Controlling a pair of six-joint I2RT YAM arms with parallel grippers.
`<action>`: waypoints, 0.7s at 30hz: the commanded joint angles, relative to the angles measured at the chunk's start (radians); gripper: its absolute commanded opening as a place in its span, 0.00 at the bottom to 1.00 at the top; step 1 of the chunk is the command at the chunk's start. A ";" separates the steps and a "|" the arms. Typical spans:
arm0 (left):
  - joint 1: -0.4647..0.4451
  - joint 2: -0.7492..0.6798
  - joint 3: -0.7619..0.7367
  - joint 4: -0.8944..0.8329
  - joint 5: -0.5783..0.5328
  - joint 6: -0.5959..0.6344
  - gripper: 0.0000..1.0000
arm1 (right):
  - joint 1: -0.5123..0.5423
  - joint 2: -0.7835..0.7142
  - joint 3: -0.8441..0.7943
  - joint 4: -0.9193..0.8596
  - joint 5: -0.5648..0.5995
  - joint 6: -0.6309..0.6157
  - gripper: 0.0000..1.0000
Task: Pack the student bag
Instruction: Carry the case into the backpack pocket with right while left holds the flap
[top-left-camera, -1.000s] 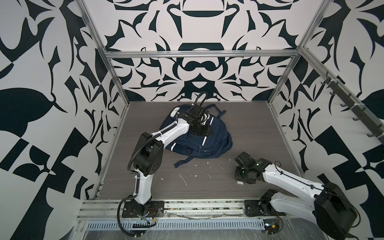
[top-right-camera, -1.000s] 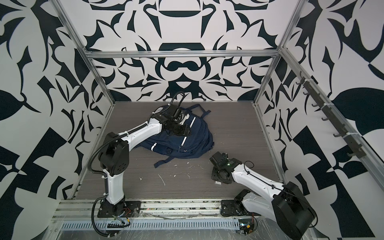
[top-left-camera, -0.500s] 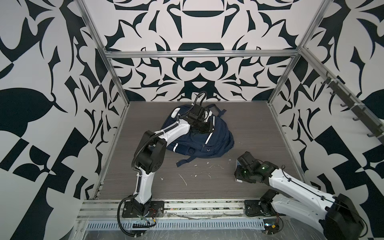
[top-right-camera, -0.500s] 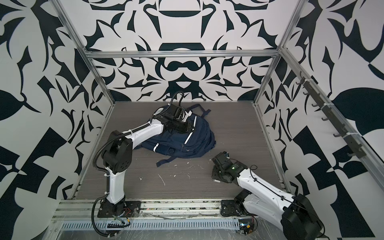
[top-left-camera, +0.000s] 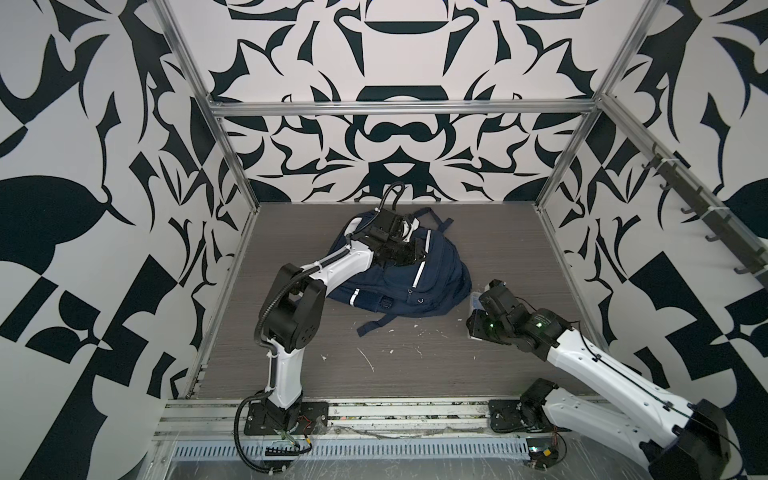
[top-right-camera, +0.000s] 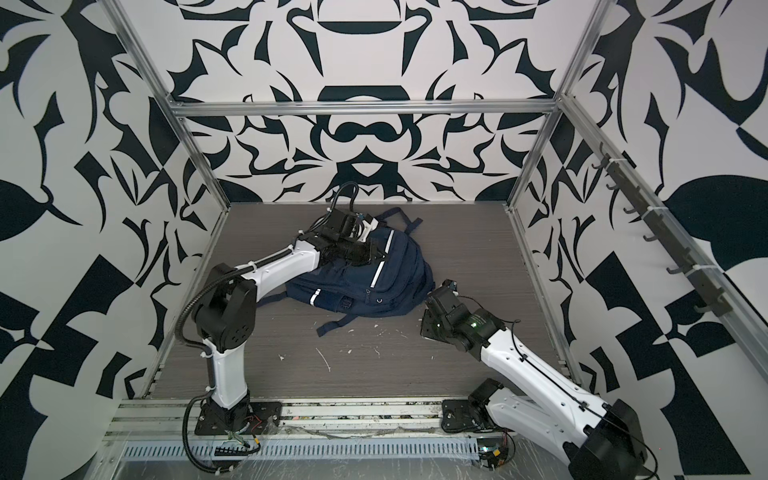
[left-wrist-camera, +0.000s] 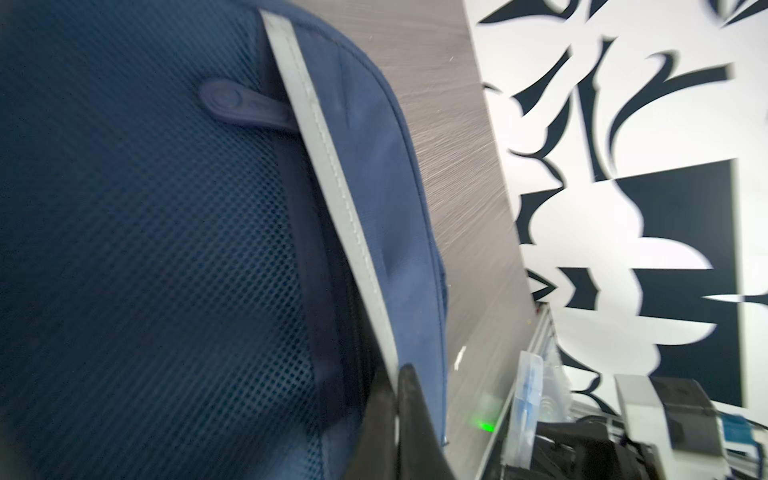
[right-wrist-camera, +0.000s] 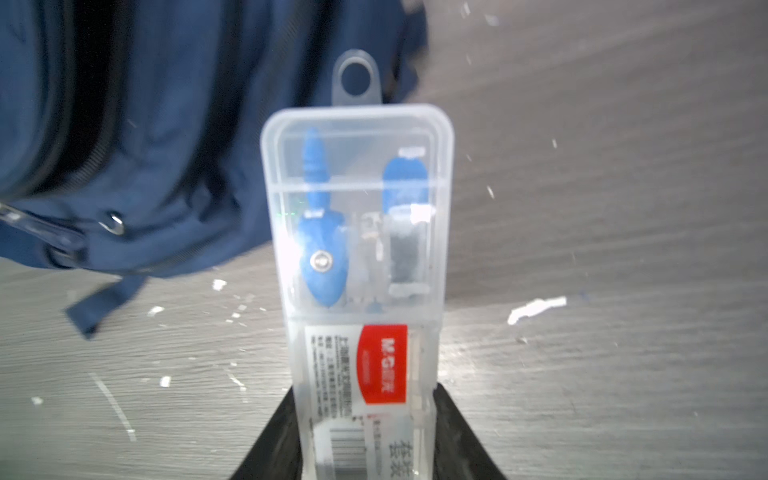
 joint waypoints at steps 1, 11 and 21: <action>0.016 -0.123 -0.018 0.093 0.082 -0.043 0.00 | -0.003 0.031 0.096 0.065 -0.003 -0.059 0.00; 0.031 -0.237 -0.087 0.131 0.148 -0.080 0.00 | -0.047 0.176 0.296 0.182 -0.127 -0.135 0.00; 0.031 -0.268 -0.122 0.264 0.180 -0.183 0.00 | -0.054 0.328 0.317 0.374 -0.277 -0.021 0.00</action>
